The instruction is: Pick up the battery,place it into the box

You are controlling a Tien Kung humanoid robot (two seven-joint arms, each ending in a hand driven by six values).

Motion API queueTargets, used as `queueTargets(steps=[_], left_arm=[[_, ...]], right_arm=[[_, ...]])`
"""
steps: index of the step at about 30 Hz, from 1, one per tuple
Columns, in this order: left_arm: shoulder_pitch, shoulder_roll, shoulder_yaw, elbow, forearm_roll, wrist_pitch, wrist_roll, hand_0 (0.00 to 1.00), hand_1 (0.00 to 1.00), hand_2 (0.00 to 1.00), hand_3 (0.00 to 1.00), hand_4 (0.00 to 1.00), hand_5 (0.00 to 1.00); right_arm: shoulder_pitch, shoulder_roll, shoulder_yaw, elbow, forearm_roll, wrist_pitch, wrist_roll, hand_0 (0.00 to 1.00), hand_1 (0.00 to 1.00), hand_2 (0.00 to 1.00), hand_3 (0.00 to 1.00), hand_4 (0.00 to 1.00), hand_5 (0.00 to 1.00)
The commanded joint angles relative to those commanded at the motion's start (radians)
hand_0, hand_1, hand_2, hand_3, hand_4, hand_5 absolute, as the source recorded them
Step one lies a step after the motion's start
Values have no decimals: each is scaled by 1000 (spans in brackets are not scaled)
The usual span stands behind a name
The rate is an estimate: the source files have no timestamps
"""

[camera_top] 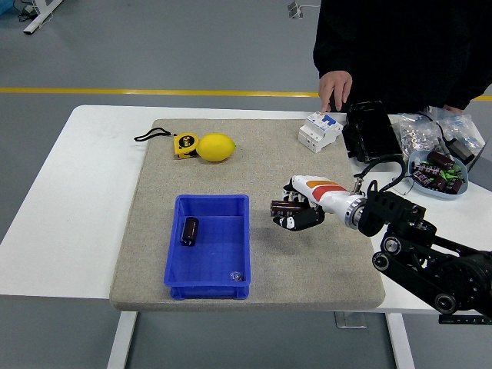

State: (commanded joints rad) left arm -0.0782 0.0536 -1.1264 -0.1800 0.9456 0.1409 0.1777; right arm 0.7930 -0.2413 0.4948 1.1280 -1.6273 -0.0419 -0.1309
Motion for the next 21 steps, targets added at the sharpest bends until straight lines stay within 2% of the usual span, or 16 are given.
queueTargets(steps=[6, 13, 19, 21], left_arm=[[2, 5, -9, 0, 13, -1, 2, 754, 703, 730, 624, 696, 606], [-2, 8, -14, 0, 23, -1, 2, 754, 704, 729, 623, 696, 606], [-6, 9, -14, 0, 21, -1, 2, 754, 703, 729, 624, 696, 606], [-7, 10, -14, 0, 20, 0, 1, 754, 703, 729, 624, 696, 606]], right_arm=[[51, 23, -36, 13, 3, 9, -8, 2, 124, 237, 325, 759, 279], [118, 81, -83, 21, 0, 19, -17, 2, 124, 237, 325, 759, 279], [171, 135, -133, -2, -91, 40, -29, 2, 125, 240, 325, 757, 280], [188, 150, -141, -5, -136, 63, -38, 2, 125, 240, 325, 757, 280]])
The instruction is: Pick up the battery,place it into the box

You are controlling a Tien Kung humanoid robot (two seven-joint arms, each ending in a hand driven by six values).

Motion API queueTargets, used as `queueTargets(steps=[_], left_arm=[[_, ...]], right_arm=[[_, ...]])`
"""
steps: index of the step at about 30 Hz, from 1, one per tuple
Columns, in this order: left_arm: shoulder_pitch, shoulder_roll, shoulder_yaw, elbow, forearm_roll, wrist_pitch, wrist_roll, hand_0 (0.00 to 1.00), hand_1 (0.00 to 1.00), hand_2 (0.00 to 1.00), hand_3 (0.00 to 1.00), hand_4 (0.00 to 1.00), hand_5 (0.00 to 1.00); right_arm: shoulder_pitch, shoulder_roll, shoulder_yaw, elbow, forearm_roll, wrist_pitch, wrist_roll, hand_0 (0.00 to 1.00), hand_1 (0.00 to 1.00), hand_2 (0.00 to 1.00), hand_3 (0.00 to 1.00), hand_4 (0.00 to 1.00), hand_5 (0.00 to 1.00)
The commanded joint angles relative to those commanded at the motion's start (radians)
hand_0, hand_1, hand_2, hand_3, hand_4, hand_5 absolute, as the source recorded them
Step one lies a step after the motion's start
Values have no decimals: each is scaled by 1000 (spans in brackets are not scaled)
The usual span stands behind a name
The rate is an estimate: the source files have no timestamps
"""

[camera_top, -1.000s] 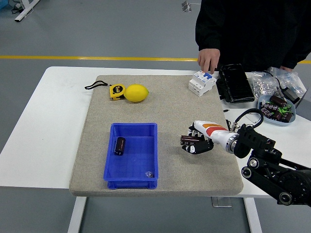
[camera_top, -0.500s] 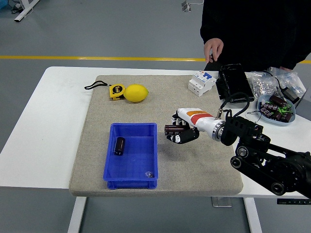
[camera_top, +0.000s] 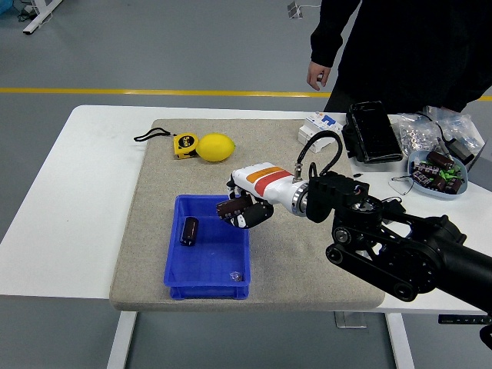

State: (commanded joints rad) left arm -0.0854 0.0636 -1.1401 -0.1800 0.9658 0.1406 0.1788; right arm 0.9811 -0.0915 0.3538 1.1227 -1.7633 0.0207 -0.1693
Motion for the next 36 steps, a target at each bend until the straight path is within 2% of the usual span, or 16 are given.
queueTargets(steps=[1, 8, 18, 24, 25, 28, 30, 31, 32, 34, 36], left_arm=[[-1, 0, -1, 0, 1, 0, 0, 754, 703, 727, 624, 696, 605], [-3, 3, -1, 0, 3, 1, 0, 753, 702, 727, 623, 696, 605], [-8, 5, 5, 0, -8, 4, -2, 754, 702, 728, 624, 698, 605], [-7, 5, 2, 0, -6, 4, -2, 754, 702, 727, 623, 698, 605], [-7, 5, 2, 0, -7, 4, -2, 753, 702, 728, 624, 698, 605], [-7, 4, 0, 0, -5, 4, -1, 753, 702, 728, 624, 698, 605], [-8, 4, 2, 0, -8, 4, -1, 753, 702, 728, 624, 698, 605], [-8, 4, 3, 0, -11, 4, -2, 753, 702, 727, 622, 698, 605], [-8, 3, 3, 0, -14, 5, -2, 753, 702, 727, 622, 698, 605], [-9, 3, 3, 0, -15, 6, -3, 753, 702, 727, 622, 698, 605], [-9, 2, 2, 0, -18, 7, -4, 753, 702, 727, 622, 698, 605]], right_arm=[[9, 6, -5, 0, -36, 11, -2, 6, 146, 274, 368, 778, 269], [55, 36, -34, 1, -221, 53, -6, 11, 148, 288, 386, 782, 271], [84, 30, -38, -13, -311, 66, -9, 9, 147, 288, 386, 788, 286], [108, -17, 10, 14, -328, 94, -7, 19, 161, 305, 392, 797, 299], [107, -26, 21, 22, -321, 95, -4, 296, 442, 563, 567, 998, 509], [98, -50, 63, 51, -286, 112, -5, 296, 442, 563, 567, 998, 509], [91, -70, 94, 76, -237, 147, -15, 296, 442, 563, 567, 998, 509], [86, -84, 117, 91, -199, 172, -25, 323, 459, 590, 669, 998, 568], [83, -96, 140, 103, -166, 193, -32, 323, 459, 590, 669, 998, 568], [76, -116, 180, 120, -124, 214, -39, 323, 459, 590, 669, 998, 568], [65, -138, 237, 133, -88, 213, -38, 323, 459, 590, 669, 998, 568]])
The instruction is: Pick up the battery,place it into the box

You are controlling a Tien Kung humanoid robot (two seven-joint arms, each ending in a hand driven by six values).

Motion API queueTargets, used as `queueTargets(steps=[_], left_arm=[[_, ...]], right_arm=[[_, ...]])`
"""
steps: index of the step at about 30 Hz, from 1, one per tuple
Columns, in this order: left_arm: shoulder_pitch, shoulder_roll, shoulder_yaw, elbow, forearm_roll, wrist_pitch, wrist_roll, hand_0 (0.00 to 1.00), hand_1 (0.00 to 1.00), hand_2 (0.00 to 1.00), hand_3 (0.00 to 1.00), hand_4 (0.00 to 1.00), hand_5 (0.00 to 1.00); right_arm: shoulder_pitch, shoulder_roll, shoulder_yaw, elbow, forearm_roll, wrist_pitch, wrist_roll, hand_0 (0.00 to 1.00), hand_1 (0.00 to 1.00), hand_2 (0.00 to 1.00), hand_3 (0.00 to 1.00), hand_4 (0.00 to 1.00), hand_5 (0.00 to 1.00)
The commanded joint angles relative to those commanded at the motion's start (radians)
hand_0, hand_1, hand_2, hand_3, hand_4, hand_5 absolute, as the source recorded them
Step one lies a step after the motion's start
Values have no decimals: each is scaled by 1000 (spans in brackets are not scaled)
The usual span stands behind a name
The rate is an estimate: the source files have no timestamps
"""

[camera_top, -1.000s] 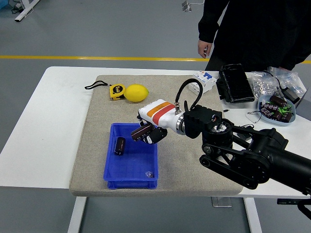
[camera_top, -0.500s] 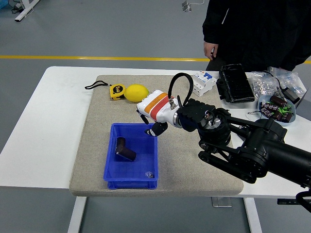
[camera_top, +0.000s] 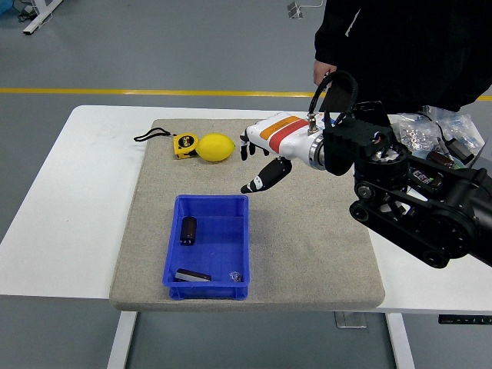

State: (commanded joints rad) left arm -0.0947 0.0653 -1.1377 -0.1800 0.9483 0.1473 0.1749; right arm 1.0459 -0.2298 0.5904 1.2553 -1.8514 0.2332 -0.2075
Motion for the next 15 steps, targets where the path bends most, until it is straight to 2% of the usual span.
queueTargets(steps=[1, 6, 7, 10, 12, 13, 15], left_arm=[[0, 0, 0, 0, -1, 0, 0, 754, 702, 727, 623, 698, 605], [2, -4, 0, 0, 0, 0, 0, 754, 702, 727, 623, 698, 605], [3, -5, 1, 0, -2, 0, 0, 754, 702, 731, 623, 697, 605], [6, -7, 1, 0, -6, 1, -1, 754, 702, 731, 623, 697, 605], [8, -9, 0, 0, -5, 0, -1, 754, 702, 731, 623, 697, 605], [9, -10, 0, 0, -5, 0, -1, 754, 702, 731, 623, 697, 605], [10, -12, 0, 0, -6, 0, -1, 754, 702, 731, 623, 697, 605]], right_arm=[[-4, -6, 21, 1, 14, -7, 2, 533, 624, 741, 912, 998, 653], [-61, -50, 110, -29, 212, -86, 43, 533, 624, 741, 912, 998, 653], [-79, -60, 123, -37, 257, -106, 61, 758, 761, 852, 995, 998, 730], [-140, -81, 165, -66, 381, -144, 105, 758, 761, 852, 995, 998, 730], [-179, -89, 189, -77, 465, -150, 125, 758, 761, 852, 995, 998, 730], [-205, -95, 207, -82, 511, -155, 140, 880, 858, 906, 998, 998, 816], [-251, -101, 239, -88, 589, -160, 157, 880, 858, 906, 998, 998, 816]])
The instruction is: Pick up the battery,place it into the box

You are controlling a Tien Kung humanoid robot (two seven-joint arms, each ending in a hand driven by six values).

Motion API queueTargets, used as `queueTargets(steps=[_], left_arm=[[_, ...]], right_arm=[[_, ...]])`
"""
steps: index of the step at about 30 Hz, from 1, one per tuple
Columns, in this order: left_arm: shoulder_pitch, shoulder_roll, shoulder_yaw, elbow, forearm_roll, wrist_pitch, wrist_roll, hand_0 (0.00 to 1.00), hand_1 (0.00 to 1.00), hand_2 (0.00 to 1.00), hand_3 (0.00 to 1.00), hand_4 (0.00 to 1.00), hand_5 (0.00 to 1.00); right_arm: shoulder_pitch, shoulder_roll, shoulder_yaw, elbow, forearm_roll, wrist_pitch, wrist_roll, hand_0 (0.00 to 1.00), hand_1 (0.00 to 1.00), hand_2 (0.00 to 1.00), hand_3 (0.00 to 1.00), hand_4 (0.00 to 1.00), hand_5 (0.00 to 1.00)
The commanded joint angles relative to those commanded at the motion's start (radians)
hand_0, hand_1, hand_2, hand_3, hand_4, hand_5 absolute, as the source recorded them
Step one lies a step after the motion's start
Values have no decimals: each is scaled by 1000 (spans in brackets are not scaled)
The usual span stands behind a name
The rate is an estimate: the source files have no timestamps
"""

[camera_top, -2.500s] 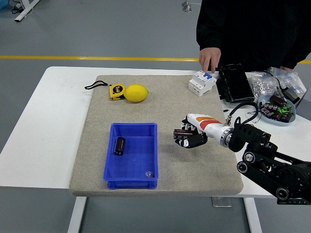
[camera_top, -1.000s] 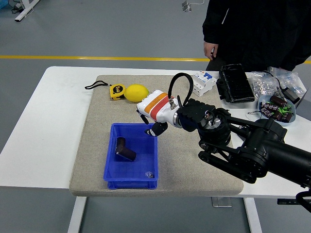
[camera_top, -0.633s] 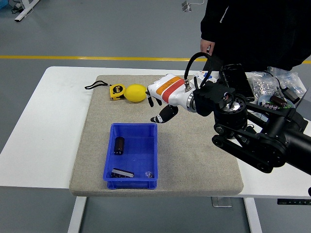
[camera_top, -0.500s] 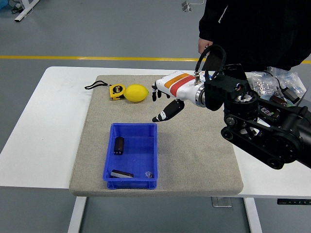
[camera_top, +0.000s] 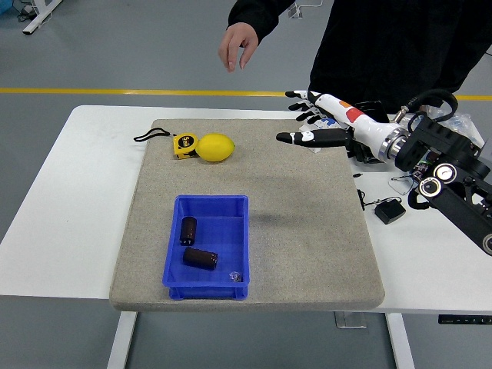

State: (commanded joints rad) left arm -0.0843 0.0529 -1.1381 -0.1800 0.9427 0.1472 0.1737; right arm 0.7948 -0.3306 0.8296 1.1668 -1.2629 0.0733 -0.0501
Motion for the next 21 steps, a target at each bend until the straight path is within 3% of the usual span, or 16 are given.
queueTargets(steps=[3, 4, 9, 10, 21], left_arm=[[2, -4, -1, 0, 1, 0, 0, 754, 702, 731, 623, 697, 605], [4, -4, -2, 0, 0, 0, 0, 753, 702, 730, 623, 697, 606], [15, -13, -6, 0, 3, -1, 0, 753, 702, 730, 623, 697, 606], [16, -14, -5, 0, 3, -1, 0, 753, 703, 729, 622, 697, 607], [18, -18, -3, 0, -2, -2, -1, 753, 703, 728, 623, 697, 608]], right_arm=[[-68, -6, 45, -6, 130, -6, 27, 880, 858, 906, 998, 998, 816], [-85, -6, 57, -8, 169, -2, 33, 949, 909, 933, 998, 998, 898], [-178, 5, 133, -22, 383, 47, 83, 949, 909, 933, 998, 998, 898], [-192, 6, 143, -22, 422, 48, 93, 984, 920, 939, 998, 998, 914], [-315, -22, 244, -13, 861, 57, 112, 979, 918, 937, 998, 998, 920]])
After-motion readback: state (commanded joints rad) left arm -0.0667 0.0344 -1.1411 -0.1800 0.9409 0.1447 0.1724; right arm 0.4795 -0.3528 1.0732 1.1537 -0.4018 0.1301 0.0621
